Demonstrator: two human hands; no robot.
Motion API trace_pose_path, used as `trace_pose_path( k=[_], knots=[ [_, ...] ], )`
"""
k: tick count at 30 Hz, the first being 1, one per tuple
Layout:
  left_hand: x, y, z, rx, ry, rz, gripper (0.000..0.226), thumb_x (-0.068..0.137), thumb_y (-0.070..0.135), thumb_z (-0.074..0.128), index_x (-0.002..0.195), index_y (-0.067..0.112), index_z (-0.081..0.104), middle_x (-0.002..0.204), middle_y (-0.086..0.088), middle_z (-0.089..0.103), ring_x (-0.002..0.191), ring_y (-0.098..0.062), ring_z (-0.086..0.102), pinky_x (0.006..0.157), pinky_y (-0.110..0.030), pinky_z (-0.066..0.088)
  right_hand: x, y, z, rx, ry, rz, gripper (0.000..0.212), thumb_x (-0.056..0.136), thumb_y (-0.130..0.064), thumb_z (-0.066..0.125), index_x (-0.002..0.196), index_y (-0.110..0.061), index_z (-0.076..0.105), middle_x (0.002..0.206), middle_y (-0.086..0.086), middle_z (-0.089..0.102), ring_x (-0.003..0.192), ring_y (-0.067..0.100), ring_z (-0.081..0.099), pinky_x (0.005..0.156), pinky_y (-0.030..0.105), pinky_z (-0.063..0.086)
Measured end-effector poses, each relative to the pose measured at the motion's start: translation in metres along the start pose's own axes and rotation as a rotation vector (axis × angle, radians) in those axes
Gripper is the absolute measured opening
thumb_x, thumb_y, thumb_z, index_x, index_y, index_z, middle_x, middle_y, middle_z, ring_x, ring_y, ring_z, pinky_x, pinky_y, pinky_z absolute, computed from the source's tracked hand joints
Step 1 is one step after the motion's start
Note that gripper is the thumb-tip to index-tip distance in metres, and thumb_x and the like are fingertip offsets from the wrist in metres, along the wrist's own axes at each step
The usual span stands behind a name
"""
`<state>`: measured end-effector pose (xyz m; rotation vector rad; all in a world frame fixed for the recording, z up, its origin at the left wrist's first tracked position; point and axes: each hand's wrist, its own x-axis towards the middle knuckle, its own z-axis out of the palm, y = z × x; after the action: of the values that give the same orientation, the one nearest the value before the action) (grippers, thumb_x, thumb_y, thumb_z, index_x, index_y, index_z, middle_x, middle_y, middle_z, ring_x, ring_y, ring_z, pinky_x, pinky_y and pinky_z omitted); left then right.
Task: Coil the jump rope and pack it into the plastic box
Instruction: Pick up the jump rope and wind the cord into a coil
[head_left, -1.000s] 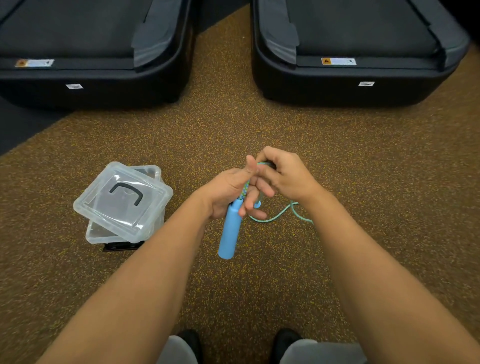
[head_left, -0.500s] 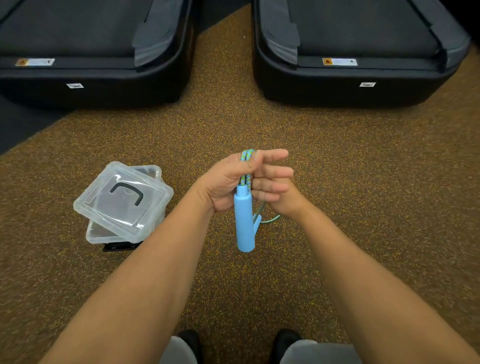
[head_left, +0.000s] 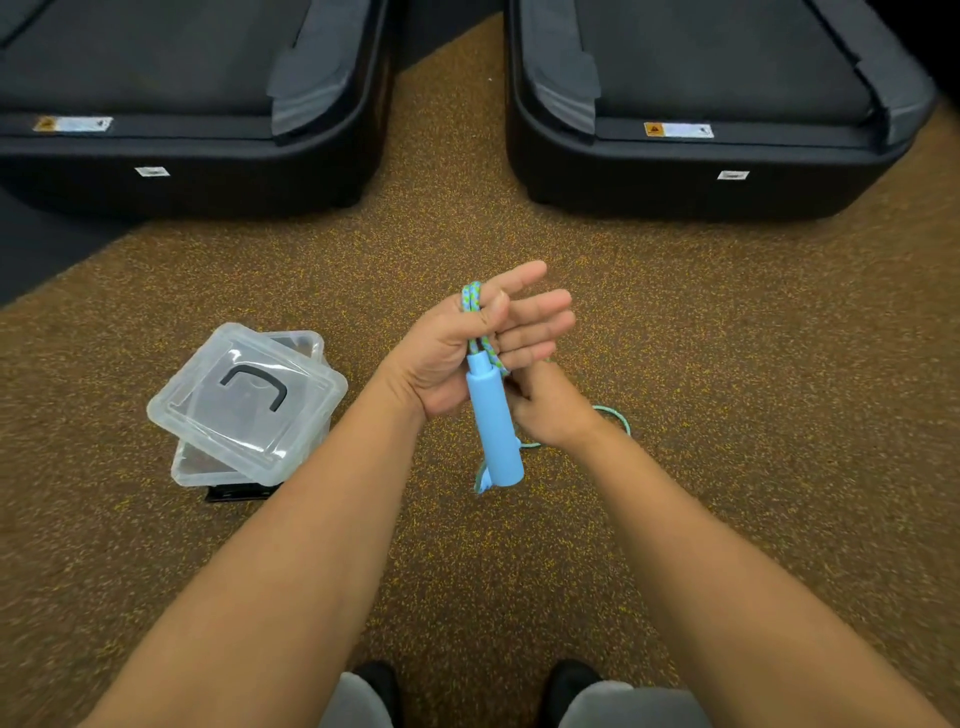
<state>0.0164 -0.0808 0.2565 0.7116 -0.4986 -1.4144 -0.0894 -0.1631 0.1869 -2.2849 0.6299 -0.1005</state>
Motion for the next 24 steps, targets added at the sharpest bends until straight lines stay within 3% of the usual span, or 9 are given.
trace_pose_path(
  k=[2, 6, 12, 15, 17, 19, 22, 24],
  knots=[
    [0.002, 0.002, -0.005, 0.020, 0.033, 0.024, 0.042, 0.090, 0.013, 0.045, 0.133, 0.009, 0.046, 0.120, -0.016, 0.065, 0.117, -0.032, 0.059, 0.099, -0.040, 0.048, -0.003, -0.007, -0.005, -0.048, -0.088, -0.046, 0.024, 0.095, -0.015, 0.046, 0.103, -0.003, 0.064, 0.098, 0.017, 0.066, 0.091, 0.032, 0.061, 0.083, 0.040, 0.050],
    [0.004, 0.002, -0.014, 0.108, 0.094, 0.035, 0.042, 0.093, 0.010, 0.044, 0.135, 0.007, 0.044, 0.123, -0.016, 0.063, 0.123, -0.031, 0.054, 0.103, -0.039, 0.044, 0.001, -0.013, -0.009, -0.070, -0.184, -0.056, 0.022, 0.091, -0.009, 0.048, 0.102, -0.007, 0.066, 0.097, 0.013, 0.067, 0.090, 0.029, 0.062, 0.079, 0.033, 0.048],
    [0.005, -0.002, -0.019, 0.326, 0.229, -0.002, 0.040, 0.097, 0.001, 0.040, 0.136, 0.006, 0.042, 0.124, -0.018, 0.062, 0.118, -0.028, 0.058, 0.107, -0.040, 0.040, 0.006, -0.018, -0.037, -0.082, -0.287, -0.040, 0.015, 0.085, -0.022, 0.062, 0.093, -0.011, 0.070, 0.085, 0.005, 0.068, 0.076, 0.018, 0.059, 0.072, 0.030, 0.047],
    [0.006, -0.005, -0.017, 0.469, 0.262, -0.006, 0.038, 0.099, 0.002, 0.038, 0.136, 0.004, 0.041, 0.119, -0.017, 0.062, 0.096, -0.015, 0.067, 0.089, -0.029, 0.053, 0.010, -0.020, -0.051, -0.107, -0.304, -0.059, 0.018, 0.081, -0.025, 0.066, 0.095, -0.014, 0.070, 0.080, -0.003, 0.064, 0.075, 0.013, 0.056, 0.070, 0.027, 0.046],
    [0.006, -0.009, -0.016, 0.578, 0.278, -0.013, 0.035, 0.100, 0.006, 0.039, 0.134, 0.003, 0.043, 0.096, -0.005, 0.069, 0.074, -0.004, 0.067, 0.069, -0.019, 0.054, 0.011, -0.024, -0.061, -0.108, -0.308, -0.059, 0.015, 0.081, -0.021, 0.066, 0.094, -0.015, 0.069, 0.080, -0.004, 0.064, 0.074, 0.012, 0.056, 0.069, 0.026, 0.046],
    [0.007, -0.012, -0.014, 0.685, 0.305, -0.015, 0.035, 0.101, 0.015, 0.038, 0.133, 0.002, 0.046, 0.078, 0.004, 0.068, 0.063, 0.001, 0.061, 0.061, -0.014, 0.048, 0.011, -0.028, -0.071, -0.106, -0.305, -0.057, 0.012, 0.082, -0.021, 0.065, 0.092, -0.015, 0.069, 0.081, -0.002, 0.066, 0.073, 0.012, 0.057, 0.070, 0.027, 0.047],
    [0.009, -0.016, -0.016, 0.857, 0.319, -0.039, 0.048, 0.098, 0.044, 0.039, 0.112, 0.007, 0.065, 0.089, -0.005, 0.069, 0.074, -0.008, 0.061, 0.074, -0.028, 0.051, 0.006, -0.036, -0.086, -0.094, -0.287, -0.064, 0.004, 0.083, -0.018, 0.066, 0.084, -0.015, 0.068, 0.078, 0.004, 0.067, 0.068, 0.012, 0.055, 0.067, 0.027, 0.044],
    [0.007, -0.018, -0.013, 0.843, 0.303, -0.079, 0.054, 0.094, 0.053, 0.038, 0.086, 0.009, 0.067, 0.072, -0.004, 0.069, 0.063, -0.015, 0.064, 0.072, -0.038, 0.056, 0.001, -0.041, -0.095, -0.118, -0.268, -0.074, 0.009, 0.084, -0.014, 0.065, 0.078, -0.021, 0.064, 0.070, -0.001, 0.062, 0.062, 0.008, 0.051, 0.062, 0.027, 0.041]
  ],
)
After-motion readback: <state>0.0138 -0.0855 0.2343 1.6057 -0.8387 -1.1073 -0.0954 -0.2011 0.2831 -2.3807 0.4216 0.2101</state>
